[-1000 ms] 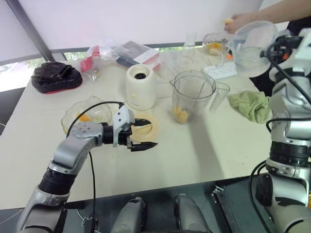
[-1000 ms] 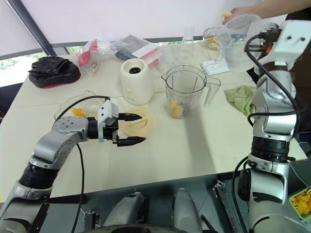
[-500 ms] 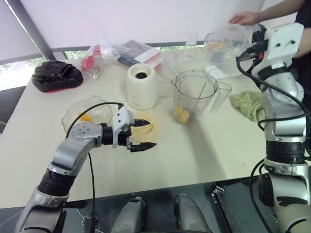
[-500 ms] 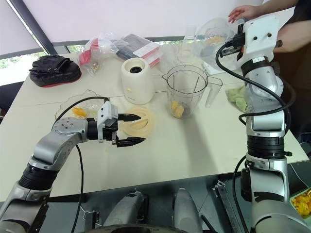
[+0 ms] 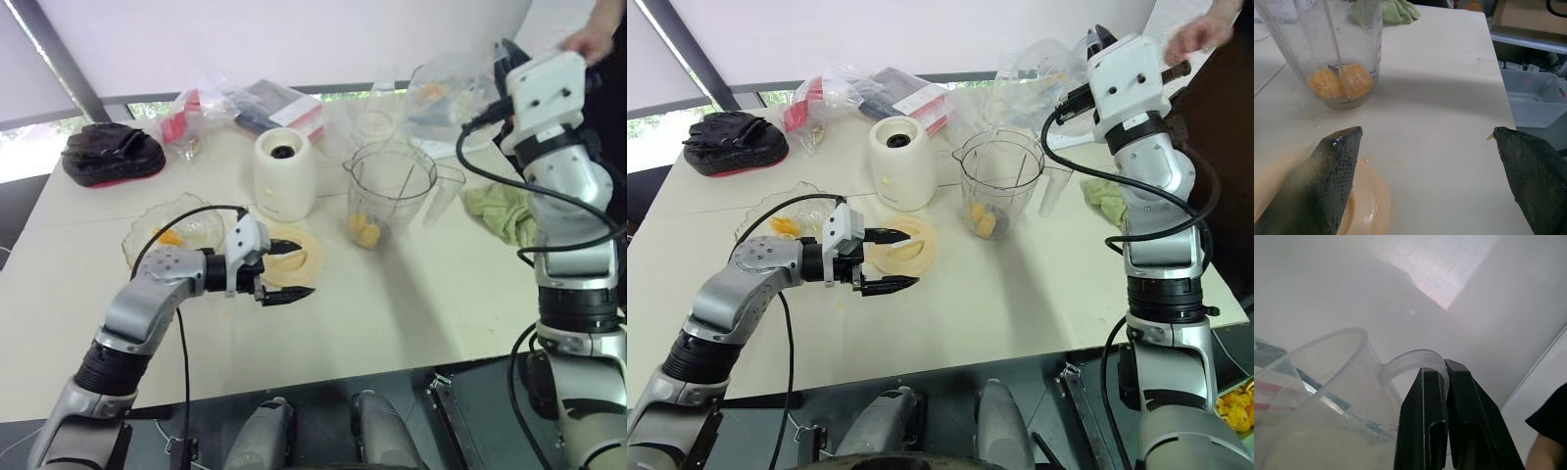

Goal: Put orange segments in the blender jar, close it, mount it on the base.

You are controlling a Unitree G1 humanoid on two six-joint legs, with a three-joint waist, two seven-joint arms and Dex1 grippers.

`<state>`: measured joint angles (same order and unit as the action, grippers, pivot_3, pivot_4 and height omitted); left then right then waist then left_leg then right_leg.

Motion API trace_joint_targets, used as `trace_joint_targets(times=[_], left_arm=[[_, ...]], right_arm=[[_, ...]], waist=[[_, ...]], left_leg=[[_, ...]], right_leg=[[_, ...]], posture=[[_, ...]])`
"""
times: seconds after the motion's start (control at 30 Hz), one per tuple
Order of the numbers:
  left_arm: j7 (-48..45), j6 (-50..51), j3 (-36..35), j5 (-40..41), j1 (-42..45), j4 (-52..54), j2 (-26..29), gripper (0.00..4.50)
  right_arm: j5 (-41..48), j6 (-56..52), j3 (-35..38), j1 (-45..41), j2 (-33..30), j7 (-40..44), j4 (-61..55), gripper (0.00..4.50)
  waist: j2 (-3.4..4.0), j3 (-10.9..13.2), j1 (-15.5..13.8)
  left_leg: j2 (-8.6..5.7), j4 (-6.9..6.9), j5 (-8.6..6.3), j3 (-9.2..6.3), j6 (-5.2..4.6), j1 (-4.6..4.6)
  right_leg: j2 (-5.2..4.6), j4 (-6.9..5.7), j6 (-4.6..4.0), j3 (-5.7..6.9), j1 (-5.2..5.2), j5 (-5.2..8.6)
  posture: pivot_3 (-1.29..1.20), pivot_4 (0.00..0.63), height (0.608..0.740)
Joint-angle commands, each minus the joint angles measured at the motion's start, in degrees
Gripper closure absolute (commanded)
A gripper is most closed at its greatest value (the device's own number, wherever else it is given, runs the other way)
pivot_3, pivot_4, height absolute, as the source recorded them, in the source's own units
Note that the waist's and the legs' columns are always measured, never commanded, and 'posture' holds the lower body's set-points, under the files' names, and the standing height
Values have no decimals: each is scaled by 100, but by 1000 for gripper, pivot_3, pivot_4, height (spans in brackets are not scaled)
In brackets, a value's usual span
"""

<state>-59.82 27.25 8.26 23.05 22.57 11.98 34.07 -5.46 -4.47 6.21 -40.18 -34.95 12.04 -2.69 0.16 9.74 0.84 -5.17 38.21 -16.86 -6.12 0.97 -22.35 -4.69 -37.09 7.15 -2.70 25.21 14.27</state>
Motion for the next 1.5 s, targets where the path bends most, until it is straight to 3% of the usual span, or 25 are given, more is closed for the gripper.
trace_joint_targets(times=[0.03,0.17,0.43,0.73,1.07,1.3,1.5], left_arm=[[-16,-14,-24,28,52,194,51,0],[-12,-15,-22,28,46,209,53,0],[-9,-28,-11,12,15,229,71,0],[-41,-46,28,-15,64,180,78,0],[-83,-47,86,-22,145,126,66,0],[-108,-111,108,-43,121,94,90,0],[-112,-54,63,-1,86,153,150,0]], right_arm=[[-138,273,87,-48,-132,20,-393,4472],[12,-27,257,3,89,-71,-420,4472],[1106,-2042,1337,34,1112,-862,-796,4472],[2604,-3620,3009,-213,1995,-2116,-1124,4472],[3373,-3209,3777,262,2030,-2505,-1261,4472],[3413,-1881,3660,1647,2417,-1777,-1041,4472],[3446,-904,3612,2093,2583,-1430,-366,4472]], waist=[[0,0,0],[0,0,-1],[-1,-1,-17],[0,-1,3],[2,-1,21],[4,-2,16],[9,-5,35]], left_leg=[[0,0,0,0,0,0],[0,0,1,0,1,0],[1,0,3,-2,4,-1],[2,-5,2,-3,4,-1],[2,-5,-4,0,-10,-2],[1,-5,-13,2,-26,-2],[1,-5,-12,5,-24,3]], right_leg=[[0,0,0,0,0,0],[0,0,0,0,0,0],[0,-2,-2,-1,0,-1],[0,-5,-3,-2,7,-2],[1,-9,-3,-3,7,-2],[0,-10,-2,-4,6,-2],[3,-14,-3,-7,6,-2]], posture=[[0,150,740],[0,150,740],[0,150,740],[0,150,740],[0,150,740],[0,150,740],[0,150,740]])
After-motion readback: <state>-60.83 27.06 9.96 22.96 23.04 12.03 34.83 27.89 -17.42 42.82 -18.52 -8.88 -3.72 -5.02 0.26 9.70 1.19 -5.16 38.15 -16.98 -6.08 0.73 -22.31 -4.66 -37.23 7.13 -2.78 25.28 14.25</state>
